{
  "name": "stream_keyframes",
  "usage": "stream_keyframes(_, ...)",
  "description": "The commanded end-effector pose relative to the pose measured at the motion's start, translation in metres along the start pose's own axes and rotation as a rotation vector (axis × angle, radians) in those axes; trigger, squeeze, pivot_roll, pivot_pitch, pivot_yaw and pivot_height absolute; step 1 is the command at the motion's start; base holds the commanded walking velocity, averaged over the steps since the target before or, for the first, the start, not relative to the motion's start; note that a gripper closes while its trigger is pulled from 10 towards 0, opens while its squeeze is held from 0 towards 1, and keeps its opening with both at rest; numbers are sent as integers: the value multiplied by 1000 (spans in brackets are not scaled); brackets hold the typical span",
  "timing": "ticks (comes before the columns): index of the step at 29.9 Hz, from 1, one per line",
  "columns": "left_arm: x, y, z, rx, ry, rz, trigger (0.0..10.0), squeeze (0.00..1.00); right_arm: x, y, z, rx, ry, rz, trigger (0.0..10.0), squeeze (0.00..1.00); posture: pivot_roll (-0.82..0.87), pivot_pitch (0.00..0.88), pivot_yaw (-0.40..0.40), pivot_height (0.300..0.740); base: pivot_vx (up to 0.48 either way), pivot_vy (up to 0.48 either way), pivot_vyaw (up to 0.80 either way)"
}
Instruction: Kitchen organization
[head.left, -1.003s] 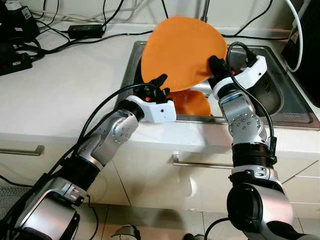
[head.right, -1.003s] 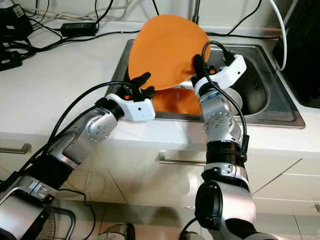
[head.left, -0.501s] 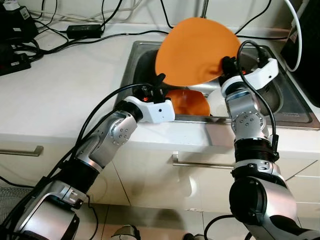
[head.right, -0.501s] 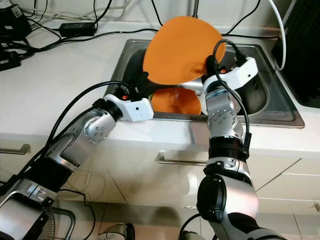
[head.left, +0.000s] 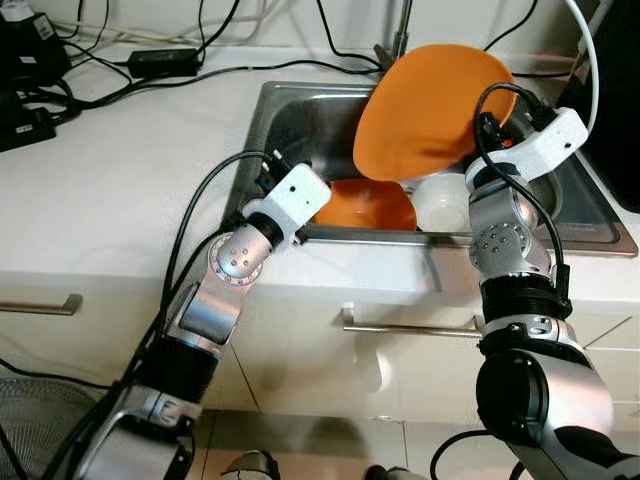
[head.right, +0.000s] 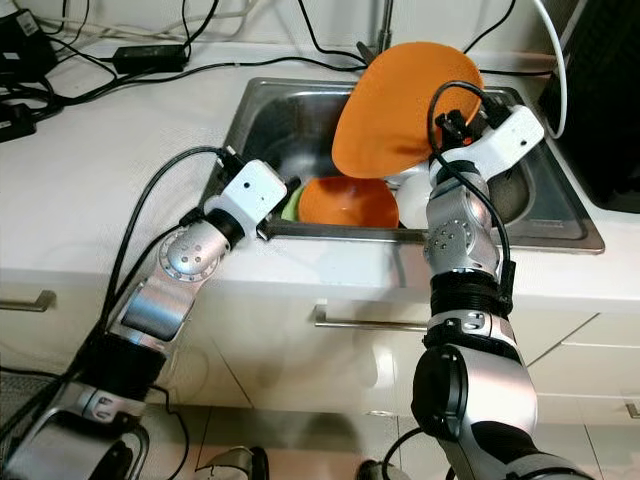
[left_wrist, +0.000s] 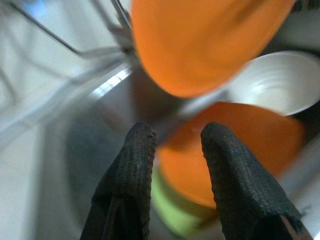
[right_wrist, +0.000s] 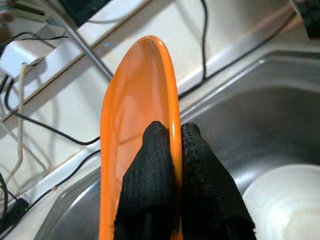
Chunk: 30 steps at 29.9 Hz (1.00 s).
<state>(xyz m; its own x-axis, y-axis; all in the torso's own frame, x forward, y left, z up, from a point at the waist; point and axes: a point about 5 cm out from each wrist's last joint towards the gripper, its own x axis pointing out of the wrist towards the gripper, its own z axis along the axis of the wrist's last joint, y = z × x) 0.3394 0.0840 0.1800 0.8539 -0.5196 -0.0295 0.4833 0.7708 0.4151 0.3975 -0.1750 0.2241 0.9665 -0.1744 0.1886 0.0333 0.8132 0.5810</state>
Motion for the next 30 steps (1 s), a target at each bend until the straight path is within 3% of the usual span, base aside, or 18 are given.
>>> stream_keyframes(1,-2,4,8,-95,-14,-11,10000,0,3,13,7,-69,-44,63,10000,0,93,79,-10,740,0,0,0)
stream_keyframes(2,-3,1,11,-178,0,-48,10000,0,3,16,0,-150,-16,91,10000,0,93,76,-7,740,0,0,0)
stream_keyframes(3,-3,1,11,-178,0,-48,10000,0,3,16,0,-150,-16,91,10000,0,93,76,-7,740,0,0,0)
stream_keyframes(5,-5,-5,10,-219,33,-114,10000,0,2,17,-13,-241,50,118,10000,0,93,73,-7,740,0,0,0)
stream_keyframes(12,-6,-8,4,-309,91,-108,10000,0,-5,6,-41,-334,194,104,10000,0,97,60,-6,740,0,0,0)
stream_keyframes(30,-10,-9,14,-333,133,-100,10000,0,-14,-2,-67,-379,303,110,10000,31,102,45,-9,740,0,0,0)
